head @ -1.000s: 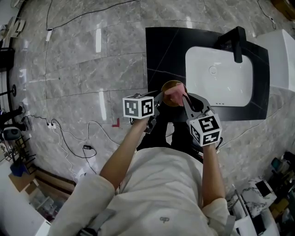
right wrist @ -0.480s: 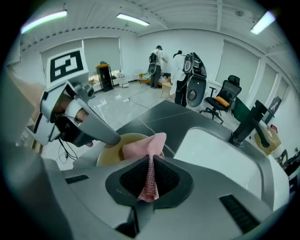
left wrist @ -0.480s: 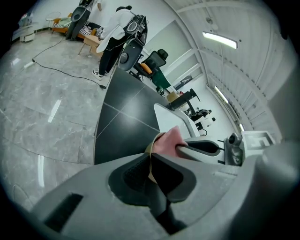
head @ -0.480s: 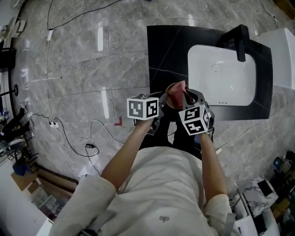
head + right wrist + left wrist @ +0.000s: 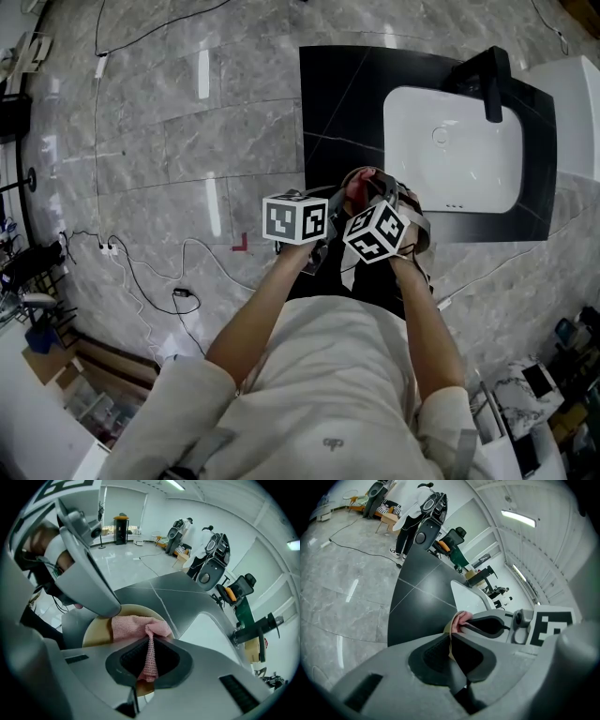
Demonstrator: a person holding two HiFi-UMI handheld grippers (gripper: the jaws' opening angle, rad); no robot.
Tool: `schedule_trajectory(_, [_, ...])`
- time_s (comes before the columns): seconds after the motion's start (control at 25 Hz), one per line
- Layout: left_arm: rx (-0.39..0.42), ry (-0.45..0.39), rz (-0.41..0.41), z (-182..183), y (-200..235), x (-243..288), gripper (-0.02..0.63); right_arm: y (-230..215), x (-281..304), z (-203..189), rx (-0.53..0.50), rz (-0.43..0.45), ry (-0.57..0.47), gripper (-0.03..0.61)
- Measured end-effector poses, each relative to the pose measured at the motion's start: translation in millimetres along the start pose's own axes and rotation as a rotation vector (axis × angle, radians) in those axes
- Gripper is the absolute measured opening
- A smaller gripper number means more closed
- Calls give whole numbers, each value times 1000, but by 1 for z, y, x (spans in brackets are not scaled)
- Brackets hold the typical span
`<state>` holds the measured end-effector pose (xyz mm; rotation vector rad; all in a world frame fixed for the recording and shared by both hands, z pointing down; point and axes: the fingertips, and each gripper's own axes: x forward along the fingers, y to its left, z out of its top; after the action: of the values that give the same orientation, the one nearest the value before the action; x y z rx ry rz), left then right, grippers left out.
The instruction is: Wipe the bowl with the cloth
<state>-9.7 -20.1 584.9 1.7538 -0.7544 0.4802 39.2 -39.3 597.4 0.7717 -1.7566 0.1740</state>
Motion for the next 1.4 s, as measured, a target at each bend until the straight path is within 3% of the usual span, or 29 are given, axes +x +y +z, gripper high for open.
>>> schedule_trajectory(0.52, [20,27,-44,-1,-1,2,25,21,17,9,-256,22,43,15])
schedule_trajectory(0.8, [-1,-2,-37,3,0,1,23,42,13,16,-325,111,11,15])
schedule_trajectory(1.0, [-5,-32,13,8,6,1,20,61,6,14,-371,183,12,15])
schedule_trajectory(1.4, [-26,-31,25,6,7,-2,20,68,-4,-5,-487,212,56,15])
